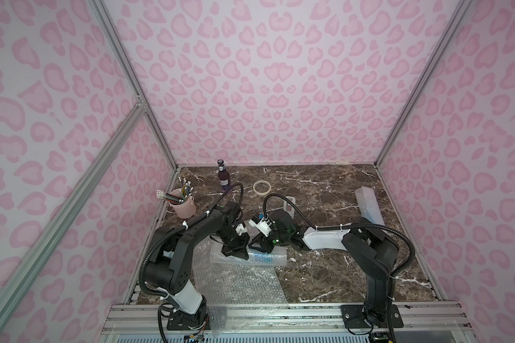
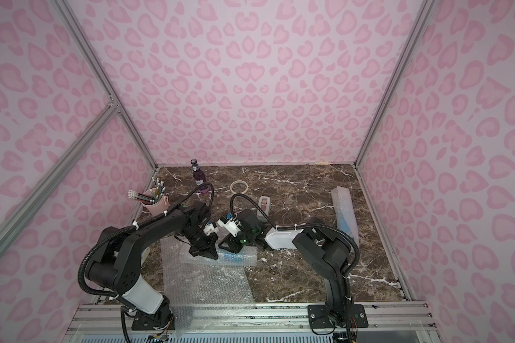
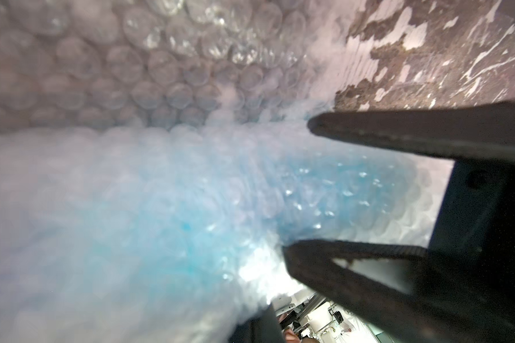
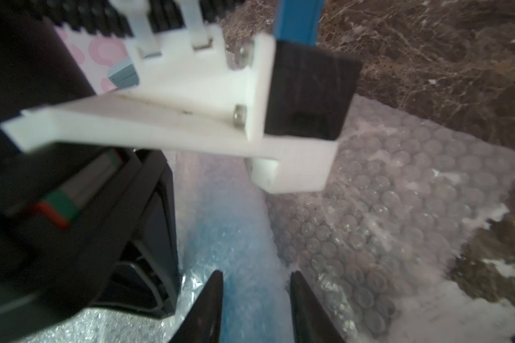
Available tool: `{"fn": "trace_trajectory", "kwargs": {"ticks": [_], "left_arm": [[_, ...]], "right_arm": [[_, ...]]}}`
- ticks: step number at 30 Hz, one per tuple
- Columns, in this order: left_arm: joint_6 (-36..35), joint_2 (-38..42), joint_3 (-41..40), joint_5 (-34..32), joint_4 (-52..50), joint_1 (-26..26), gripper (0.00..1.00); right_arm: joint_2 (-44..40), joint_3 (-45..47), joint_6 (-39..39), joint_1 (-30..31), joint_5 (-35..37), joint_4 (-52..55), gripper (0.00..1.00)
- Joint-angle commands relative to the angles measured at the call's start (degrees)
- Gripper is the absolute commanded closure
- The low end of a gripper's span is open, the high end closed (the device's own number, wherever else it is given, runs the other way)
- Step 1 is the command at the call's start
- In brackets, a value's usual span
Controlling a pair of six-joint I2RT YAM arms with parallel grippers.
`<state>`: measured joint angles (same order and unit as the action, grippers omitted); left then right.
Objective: Wrap wine bottles in bubble wrap
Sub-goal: Stick the tape on the bubble wrap, then pick up the bubble wrap from the bubble wrap.
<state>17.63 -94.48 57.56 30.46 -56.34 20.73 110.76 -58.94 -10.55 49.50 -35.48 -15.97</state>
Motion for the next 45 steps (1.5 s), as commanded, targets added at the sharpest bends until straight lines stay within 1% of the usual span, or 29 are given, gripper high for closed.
{"fn": "trace_trajectory", "kwargs": {"ticks": [1, 11, 16, 18, 21, 22, 25, 27, 30, 31, 32, 33, 35, 37, 39, 42, 45], "left_arm": [[-1.65, -0.77, -0.86, -5.00, 0.60, -0.13, 0.96], [-1.29, -2.09, -1.41, -5.85, 3.14, -0.69, 0.96], [-1.28, 0.03, -2.08, -5.60, 2.56, -0.69, 0.96], [-1.15, 1.68, -2.02, -5.54, 1.48, -0.69, 0.95], [-0.20, 4.56, -2.79, -4.45, 0.53, -0.69, 0.93], [0.08, 5.95, -2.97, -4.64, -0.18, -0.69, 0.92], [0.23, 10.72, -1.72, -6.90, -3.04, -0.99, 0.89], [-0.23, 13.69, 0.73, -9.13, -5.30, -2.10, 0.88], [-2.29, 17.07, 5.27, -12.75, -7.23, -4.18, 0.76], [-3.12, 17.78, 6.83, -14.24, -7.55, -4.84, 0.68], [-3.66, 18.41, 8.03, -15.28, -7.66, -5.69, 0.57], [-4.09, 18.81, 8.84, -15.67, -7.50, -6.35, 0.49], [-4.69, 19.24, 10.15, -15.51, -6.42, -8.07, 0.41], [-4.94, 19.42, 10.16, -13.99, -4.66, -9.10, 0.36], [-5.06, 18.83, 10.03, -13.50, -3.41, -9.59, 0.34], [-5.22, 17.50, 9.46, -11.99, -2.29, -10.17, 0.33], [-5.15, 16.48, 8.76, -10.75, -0.75, -10.53, 0.33]], "right_arm": [[0.25, 0.66, 0.61, -0.04, 0.09, 6.03, 0.62], [-1.75, -0.06, 0.97, -0.24, -0.20, 7.01, 0.61], [-3.79, -0.84, 1.72, -0.43, 0.19, 8.15, 0.55], [-4.57, -1.65, 2.72, -0.38, 0.41, 9.40, 0.50], [-5.23, -3.53, 5.52, -0.29, 0.46, 12.31, 0.38], [-5.00, -4.40, 7.11, -0.23, 0.20, 13.76, 0.33], [-4.21, -6.04, 11.96, 0.61, 0.44, 17.09, 0.19], [-3.48, -7.51, 16.15, 1.57, 2.13, 19.98, 0.12], [-2.33, -9.81, 21.56, 3.12, 5.95, 23.50, 0.07], [-1.82, -10.52, 23.24, 3.61, 6.98, 24.26, 0.04], [-1.31, -11.22, 24.69, 4.11, 7.82, 25.09, 0.02], [-0.81, -11.88, 25.91, 4.64, 9.02, 25.89, 0.01], [0.27, -13.04, 28.39, 5.96, 11.84, 27.29, 0.01], [1.30, -13.70, 30.03, 7.09, 14.98, 28.07, 0.01], [2.62, -14.94, 31.62, 8.12, 17.40, 29.60, 0.02], [4.32, -16.47, 32.72, 9.08, 20.89, 31.17, 0.08], [4.68, -16.74, 33.30, 9.73, 22.73, 31.19, 0.15]]}}
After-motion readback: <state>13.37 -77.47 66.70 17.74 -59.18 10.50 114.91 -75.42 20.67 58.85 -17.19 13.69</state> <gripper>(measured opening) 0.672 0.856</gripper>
